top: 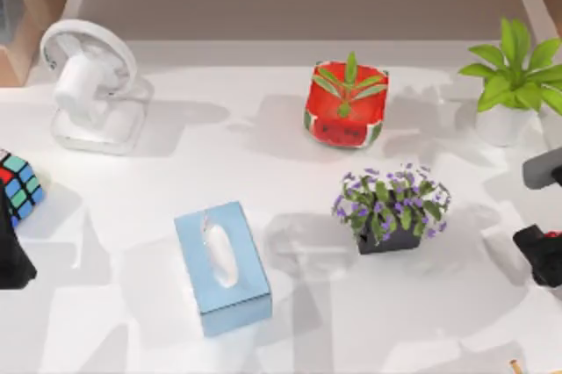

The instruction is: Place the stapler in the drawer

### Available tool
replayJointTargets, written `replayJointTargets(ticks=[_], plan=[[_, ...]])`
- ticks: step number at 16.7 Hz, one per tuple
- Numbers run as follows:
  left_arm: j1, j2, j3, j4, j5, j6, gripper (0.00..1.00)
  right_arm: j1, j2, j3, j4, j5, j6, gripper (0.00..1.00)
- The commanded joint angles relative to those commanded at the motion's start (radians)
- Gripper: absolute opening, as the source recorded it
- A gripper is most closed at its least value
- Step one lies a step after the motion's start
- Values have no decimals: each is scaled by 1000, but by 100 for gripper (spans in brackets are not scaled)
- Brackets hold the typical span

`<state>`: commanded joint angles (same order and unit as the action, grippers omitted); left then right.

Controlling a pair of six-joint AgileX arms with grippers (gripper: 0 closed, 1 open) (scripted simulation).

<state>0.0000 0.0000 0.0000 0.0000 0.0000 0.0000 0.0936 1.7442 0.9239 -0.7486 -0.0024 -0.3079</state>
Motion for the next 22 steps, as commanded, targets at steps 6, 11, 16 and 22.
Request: replayJointTargets(ticks=[6, 11, 16, 22], plan=[[0, 0, 0, 0, 0, 0, 100, 0, 8, -8, 13, 0, 0, 92], [0, 0, 0, 0, 0, 0, 100, 0, 8, -8, 13, 0, 0, 55], [0, 0, 0, 0, 0, 0, 100, 0, 8, -8, 13, 0, 0, 17], [0, 0, 0, 0, 0, 0, 100, 0, 8, -8, 13, 0, 0, 0]])
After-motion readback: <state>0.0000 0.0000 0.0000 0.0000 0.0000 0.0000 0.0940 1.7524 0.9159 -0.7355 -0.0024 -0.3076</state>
